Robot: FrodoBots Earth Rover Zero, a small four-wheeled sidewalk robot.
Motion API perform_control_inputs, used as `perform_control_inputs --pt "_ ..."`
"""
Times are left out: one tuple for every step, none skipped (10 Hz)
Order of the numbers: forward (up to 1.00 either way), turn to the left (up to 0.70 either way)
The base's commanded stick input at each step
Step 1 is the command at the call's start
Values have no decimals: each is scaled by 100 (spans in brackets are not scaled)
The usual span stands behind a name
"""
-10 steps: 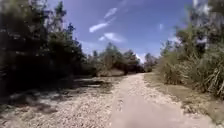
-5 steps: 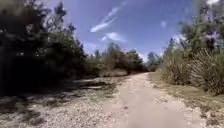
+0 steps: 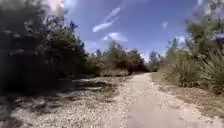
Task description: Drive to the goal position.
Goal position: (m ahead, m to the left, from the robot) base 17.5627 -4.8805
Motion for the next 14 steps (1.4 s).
perform_control_inputs --pt "70 -27" --pt "70 -27" --pt "70 -27" --pt "70 -27" --pt "70 -27" --pt "70 -27" --pt "70 -27" --pt "70 -27" --pt "70 -27" --pt "70 -27" --pt "70 -27" --pt "70 -27" --pt "70 -27" --pt "70 -27"
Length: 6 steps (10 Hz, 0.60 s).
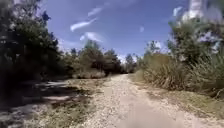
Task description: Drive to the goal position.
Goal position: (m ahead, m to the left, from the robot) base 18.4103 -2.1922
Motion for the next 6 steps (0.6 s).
perform_control_inputs --pt "70 -14" --pt "70 0" --pt "70 0" --pt "70 0" --pt "70 0" --pt "70 0"
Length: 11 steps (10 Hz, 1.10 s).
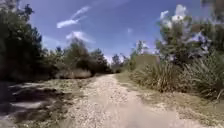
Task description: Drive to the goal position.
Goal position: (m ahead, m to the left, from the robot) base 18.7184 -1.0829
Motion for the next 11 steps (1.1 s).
perform_control_inputs --pt "70 0" --pt "70 0" --pt "70 0" --pt "70 0" --pt "70 0" --pt "70 0" --pt "70 0" --pt "70 0" --pt "70 0" --pt "70 0" --pt "70 0"
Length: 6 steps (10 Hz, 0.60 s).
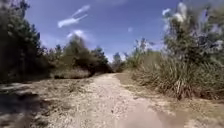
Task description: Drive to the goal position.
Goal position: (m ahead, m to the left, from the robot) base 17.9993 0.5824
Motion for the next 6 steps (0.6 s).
perform_control_inputs --pt "70 0" --pt "70 0" --pt "70 0" --pt "70 0" --pt "70 0" --pt "70 0"
